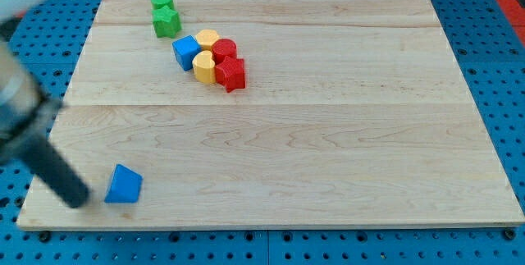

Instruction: Place the blue triangle right to the red circle

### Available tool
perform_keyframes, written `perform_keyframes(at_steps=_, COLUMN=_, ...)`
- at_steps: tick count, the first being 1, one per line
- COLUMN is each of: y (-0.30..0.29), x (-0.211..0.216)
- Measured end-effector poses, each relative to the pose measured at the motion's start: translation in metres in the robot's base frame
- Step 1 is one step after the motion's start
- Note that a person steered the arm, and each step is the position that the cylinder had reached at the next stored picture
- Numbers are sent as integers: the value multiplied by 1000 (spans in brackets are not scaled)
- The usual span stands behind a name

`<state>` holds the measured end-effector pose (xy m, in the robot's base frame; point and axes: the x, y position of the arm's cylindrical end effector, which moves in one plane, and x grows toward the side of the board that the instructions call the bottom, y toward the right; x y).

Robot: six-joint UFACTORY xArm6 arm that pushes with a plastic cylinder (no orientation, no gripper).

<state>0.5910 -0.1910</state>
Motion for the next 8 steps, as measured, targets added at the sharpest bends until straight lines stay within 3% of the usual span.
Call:
perform_keyframes(at_steps=2, y=177, x=-68)
perform_keyframes(at_steps=3, y=177, x=-37)
perform_keyframes(at_steps=4, y=149, x=25)
perform_keyframes(at_steps=5, y=73, x=20)
perform_keyframes(at_steps=6, y=63, x=-7)
perform_keyframes(at_steps=8, y=48, x=-11)
